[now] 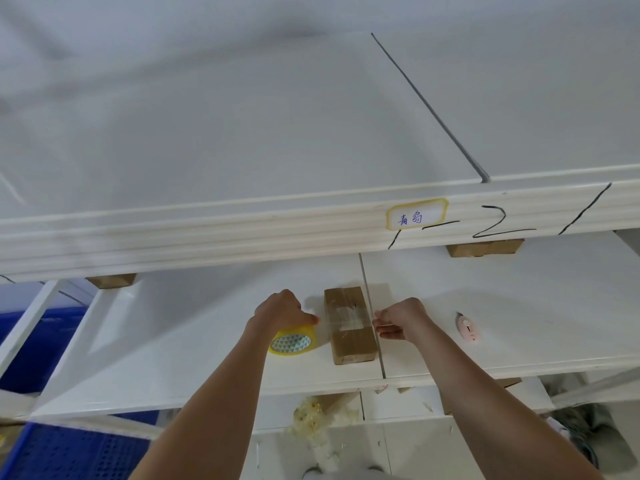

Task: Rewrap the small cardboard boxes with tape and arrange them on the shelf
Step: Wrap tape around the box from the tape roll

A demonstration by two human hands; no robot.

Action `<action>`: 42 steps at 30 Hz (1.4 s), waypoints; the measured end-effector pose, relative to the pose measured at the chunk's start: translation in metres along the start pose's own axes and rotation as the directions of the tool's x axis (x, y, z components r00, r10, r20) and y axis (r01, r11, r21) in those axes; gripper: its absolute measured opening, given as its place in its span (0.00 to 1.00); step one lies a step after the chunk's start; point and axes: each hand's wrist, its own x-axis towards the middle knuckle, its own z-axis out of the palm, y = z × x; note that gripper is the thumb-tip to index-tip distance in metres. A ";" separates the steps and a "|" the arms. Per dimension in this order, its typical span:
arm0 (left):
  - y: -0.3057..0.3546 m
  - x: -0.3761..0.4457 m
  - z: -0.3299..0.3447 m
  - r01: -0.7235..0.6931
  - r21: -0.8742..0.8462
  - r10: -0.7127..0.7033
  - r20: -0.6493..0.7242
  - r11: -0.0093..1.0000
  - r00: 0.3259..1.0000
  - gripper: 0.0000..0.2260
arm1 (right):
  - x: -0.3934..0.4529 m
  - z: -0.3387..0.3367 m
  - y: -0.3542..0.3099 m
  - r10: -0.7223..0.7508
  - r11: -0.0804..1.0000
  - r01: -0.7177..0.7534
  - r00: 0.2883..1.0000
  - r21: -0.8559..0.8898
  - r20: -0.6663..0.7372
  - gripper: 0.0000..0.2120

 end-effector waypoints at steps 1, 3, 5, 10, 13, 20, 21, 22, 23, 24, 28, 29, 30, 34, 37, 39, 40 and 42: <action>0.000 0.000 0.000 -0.002 0.008 0.002 -0.005 1.000 1.000 0.23 | 0.000 0.001 0.000 0.005 1.000 -0.005 1.000 -0.006 -0.004 0.07; 0.002 0.001 0.001 -0.007 0.025 0.008 -0.023 1.000 1.000 0.24 | -0.001 0.002 0.000 0.020 1.000 -0.020 1.000 -0.013 -0.002 0.07; 0.005 0.002 0.002 -0.005 0.047 0.007 -0.038 0.999 0.999 0.24 | 0.000 0.004 0.000 0.039 0.999 -0.039 0.999 -0.018 0.007 0.06; 0.016 0.001 0.007 -0.005 0.109 0.010 -0.045 0.994 0.999 0.26 | -0.001 0.008 0.003 0.003 0.996 -0.005 1.000 -0.092 -0.025 0.07; 0.023 0.000 0.013 -0.016 0.120 0.023 -0.052 0.993 0.998 0.28 | -0.003 0.009 0.004 -0.030 0.990 0.030 1.000 -0.140 0.000 0.07; 0.028 -0.002 0.015 -0.027 0.145 0.037 -0.063 0.989 0.997 0.27 | -0.007 0.016 0.002 -0.142 0.951 0.110 0.986 -0.289 -0.091 0.11; 0.028 -0.002 0.016 -0.027 0.146 0.037 -0.066 0.989 0.997 0.26 | -0.008 0.017 0.003 -0.166 0.939 0.122 0.980 -0.323 -0.110 0.12; 0.028 -0.003 0.016 -0.027 0.146 0.037 -0.069 0.989 0.997 0.26 | -0.009 0.018 0.004 -0.189 0.925 0.131 0.973 -0.356 -0.134 0.12; 0.028 -0.004 0.017 -0.023 0.141 0.034 -0.070 0.990 0.997 0.26 | -0.009 0.018 0.004 -0.217 0.911 0.142 0.963 -0.387 -0.158 0.11; 0.029 -0.005 0.016 -0.021 0.137 0.031 -0.072 0.990 0.997 0.26 | -0.010 0.019 0.003 -0.243 0.897 0.153 0.955 -0.415 -0.172 0.10; 0.030 -0.007 0.017 -0.017 0.131 0.027 -0.079 0.991 0.996 0.26 | -0.015 0.028 -0.001 -0.317 0.841 0.184 0.930 -0.509 -0.188 0.05; 0.031 -0.008 0.017 -0.017 0.131 0.028 -0.081 0.991 0.996 0.26 | -0.017 0.030 -0.002 -0.337 0.823 0.197 0.924 -0.534 -0.179 0.04; 0.031 -0.008 0.017 -0.018 0.129 0.029 -0.084 0.991 0.996 0.26 | -0.021 0.031 -0.003 -0.350 0.803 0.207 0.923 -0.559 -0.160 0.05; 0.032 -0.009 0.018 -0.013 0.134 0.025 -0.089 0.991 0.996 0.26 | -0.032 0.036 -0.015 -0.335 0.738 0.242 0.942 -0.629 -0.030 0.16; 0.030 -0.011 0.016 -0.011 0.145 0.025 -0.090 0.989 0.996 0.26 | -0.038 0.049 -0.027 -0.265 0.668 0.232 0.962 -0.707 0.064 0.24; 0.027 -0.012 0.012 -0.006 0.141 0.018 -0.083 0.990 0.996 0.26 | -0.033 0.062 -0.030 -0.211 0.606 0.197 0.974 -0.771 0.083 0.27; 0.025 -0.013 0.009 0.002 0.137 0.009 -0.078 0.991 0.997 0.26 | -0.032 0.070 -0.031 -0.173 0.568 0.180 0.980 -0.803 0.098 0.28; 0.022 -0.014 0.006 0.025 0.131 -0.017 -0.062 0.991 0.998 0.27 | -0.023 0.088 -0.028 -0.101 0.501 0.174 0.985 -0.848 0.142 0.35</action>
